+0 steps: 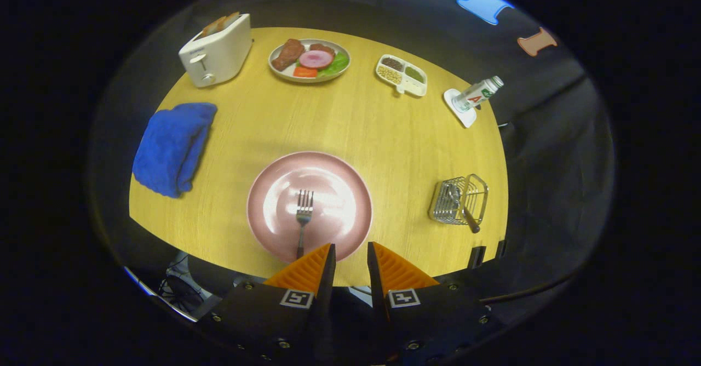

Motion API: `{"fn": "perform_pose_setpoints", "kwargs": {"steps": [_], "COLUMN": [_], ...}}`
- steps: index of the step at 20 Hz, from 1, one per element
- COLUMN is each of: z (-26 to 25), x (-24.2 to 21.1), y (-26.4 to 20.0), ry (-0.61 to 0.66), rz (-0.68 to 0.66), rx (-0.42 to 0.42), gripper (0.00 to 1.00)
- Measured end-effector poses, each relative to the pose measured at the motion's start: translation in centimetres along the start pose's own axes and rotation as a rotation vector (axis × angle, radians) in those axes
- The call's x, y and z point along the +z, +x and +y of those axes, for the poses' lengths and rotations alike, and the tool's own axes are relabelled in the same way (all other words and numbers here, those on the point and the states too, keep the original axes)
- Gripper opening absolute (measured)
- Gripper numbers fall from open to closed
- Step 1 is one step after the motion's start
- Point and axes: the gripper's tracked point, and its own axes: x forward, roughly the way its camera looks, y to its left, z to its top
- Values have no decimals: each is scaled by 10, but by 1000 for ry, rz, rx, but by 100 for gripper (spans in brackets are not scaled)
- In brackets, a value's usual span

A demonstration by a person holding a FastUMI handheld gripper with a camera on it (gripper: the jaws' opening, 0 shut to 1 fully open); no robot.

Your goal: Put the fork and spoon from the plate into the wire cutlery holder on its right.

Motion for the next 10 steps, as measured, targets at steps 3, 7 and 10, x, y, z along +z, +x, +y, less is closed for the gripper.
{"fn": "perform_pose_setpoints", "kwargs": {"steps": [3,7,10], "z": [29,49,56], "x": [-21,-49,-65], "y": [8,19,28], "ry": [-37,-69,-64], "rz": [31,83,117], "rx": [37,62,65], "gripper": [35,35,35]}}
